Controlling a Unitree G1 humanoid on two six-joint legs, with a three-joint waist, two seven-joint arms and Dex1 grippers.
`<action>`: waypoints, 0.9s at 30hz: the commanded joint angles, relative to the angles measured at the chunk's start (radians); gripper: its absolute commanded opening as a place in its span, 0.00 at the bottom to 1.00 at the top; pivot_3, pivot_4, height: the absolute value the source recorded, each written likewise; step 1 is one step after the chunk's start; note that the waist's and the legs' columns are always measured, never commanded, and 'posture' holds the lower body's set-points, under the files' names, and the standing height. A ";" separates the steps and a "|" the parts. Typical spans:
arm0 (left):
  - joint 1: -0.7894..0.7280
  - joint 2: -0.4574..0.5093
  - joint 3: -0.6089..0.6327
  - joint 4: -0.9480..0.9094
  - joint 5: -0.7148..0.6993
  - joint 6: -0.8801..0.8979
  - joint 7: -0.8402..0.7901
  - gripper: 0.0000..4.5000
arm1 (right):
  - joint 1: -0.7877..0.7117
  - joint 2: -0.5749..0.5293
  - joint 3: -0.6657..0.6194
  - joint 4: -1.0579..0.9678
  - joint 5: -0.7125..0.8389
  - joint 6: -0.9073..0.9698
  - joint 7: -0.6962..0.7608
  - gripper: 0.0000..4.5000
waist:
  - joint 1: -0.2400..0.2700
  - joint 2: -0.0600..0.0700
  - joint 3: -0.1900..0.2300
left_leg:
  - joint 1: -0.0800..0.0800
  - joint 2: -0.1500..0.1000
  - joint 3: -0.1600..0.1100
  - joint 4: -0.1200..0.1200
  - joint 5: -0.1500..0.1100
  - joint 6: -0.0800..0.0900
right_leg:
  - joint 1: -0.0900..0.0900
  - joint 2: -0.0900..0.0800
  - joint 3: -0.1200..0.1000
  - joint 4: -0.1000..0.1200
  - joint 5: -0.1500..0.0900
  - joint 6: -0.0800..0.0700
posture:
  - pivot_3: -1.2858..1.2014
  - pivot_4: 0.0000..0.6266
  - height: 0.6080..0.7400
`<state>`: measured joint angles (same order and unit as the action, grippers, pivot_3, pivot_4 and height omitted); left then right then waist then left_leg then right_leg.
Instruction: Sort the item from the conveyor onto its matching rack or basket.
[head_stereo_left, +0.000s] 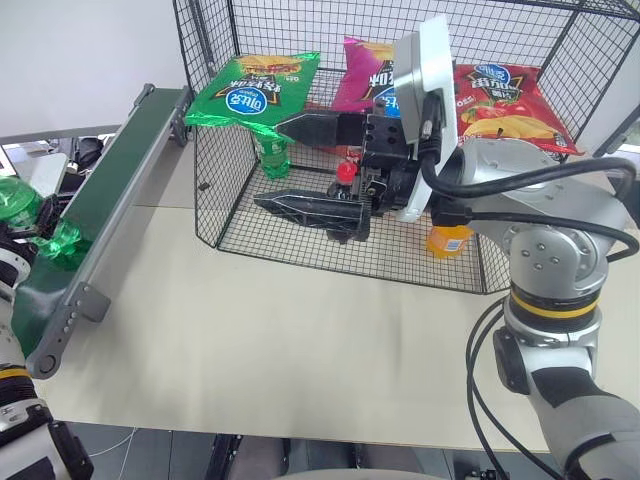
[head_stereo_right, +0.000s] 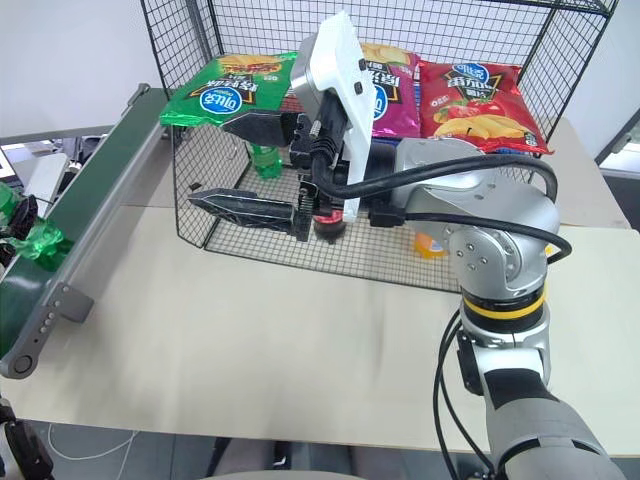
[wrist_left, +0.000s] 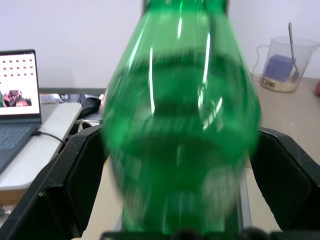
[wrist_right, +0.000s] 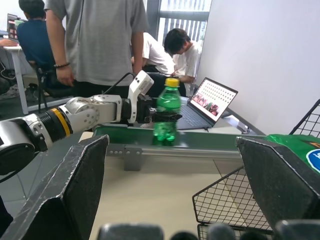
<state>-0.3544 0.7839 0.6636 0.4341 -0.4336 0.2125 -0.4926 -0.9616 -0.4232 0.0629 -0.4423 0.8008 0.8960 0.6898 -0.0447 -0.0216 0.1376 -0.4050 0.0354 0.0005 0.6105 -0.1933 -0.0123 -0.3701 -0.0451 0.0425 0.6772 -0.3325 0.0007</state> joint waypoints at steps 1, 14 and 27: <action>-0.005 0.028 0.037 -0.008 -0.022 -0.032 -0.011 0.71 | 0.001 -0.009 -0.030 -0.033 0.018 -0.003 -0.016 1.00 | 0.001 0.000 0.000 | 0.000 0.000 0.000 0.000 0.000 0.000 | 0.000 0.000 0.000 0.000 0.000 0.000 | 0.52 0.24 1.00; 0.193 0.082 -0.062 -0.573 -0.274 0.376 -0.215 0.68 | 0.240 -0.158 -0.013 -0.101 -0.068 -0.086 0.045 1.00 | 0.011 -0.002 0.000 | -0.002 0.000 -0.001 0.000 0.000 0.000 | 0.001 -0.003 0.001 -0.004 0.000 0.000 | 0.52 0.24 1.00; -0.092 -0.237 -0.613 -0.563 -0.017 0.211 -0.148 0.68 | 0.557 -0.029 0.080 -0.252 -0.319 -0.097 -0.317 1.00 | 0.003 -0.001 0.001 | -0.001 -0.002 0.003 0.000 0.002 -0.002 | 0.001 0.009 0.004 -0.005 0.000 0.000 | 0.52 0.24 1.00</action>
<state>-0.3886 0.5739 0.0597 -0.1673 -0.5099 0.5195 -0.6845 -0.3909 -0.4696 0.1380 -0.6513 0.5260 0.8065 0.4380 -0.0414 -0.0222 0.1387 -0.4069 0.0324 0.0032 0.6110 -0.1915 -0.0141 -0.3691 -0.0359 0.0463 0.6717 -0.3325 0.0007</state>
